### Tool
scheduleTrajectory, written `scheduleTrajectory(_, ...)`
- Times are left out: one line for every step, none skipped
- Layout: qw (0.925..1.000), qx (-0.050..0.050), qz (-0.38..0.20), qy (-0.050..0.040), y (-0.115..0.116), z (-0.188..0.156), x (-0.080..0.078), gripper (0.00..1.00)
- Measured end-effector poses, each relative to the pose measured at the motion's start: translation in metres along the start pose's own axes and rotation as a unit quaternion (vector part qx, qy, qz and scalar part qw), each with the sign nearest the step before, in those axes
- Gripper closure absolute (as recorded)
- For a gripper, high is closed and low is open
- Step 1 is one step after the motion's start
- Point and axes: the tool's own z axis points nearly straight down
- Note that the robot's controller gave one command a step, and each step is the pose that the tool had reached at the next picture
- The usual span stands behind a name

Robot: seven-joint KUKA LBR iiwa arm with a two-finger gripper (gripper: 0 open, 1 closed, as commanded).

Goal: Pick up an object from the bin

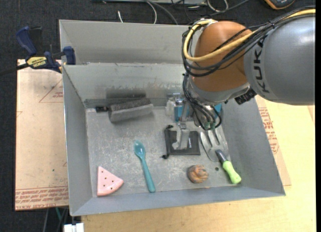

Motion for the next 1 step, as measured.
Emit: scheduleTrajectory(1.0,0.0,0.001,-0.0034,-0.0005,-0.0032,-0.0014,0.0)
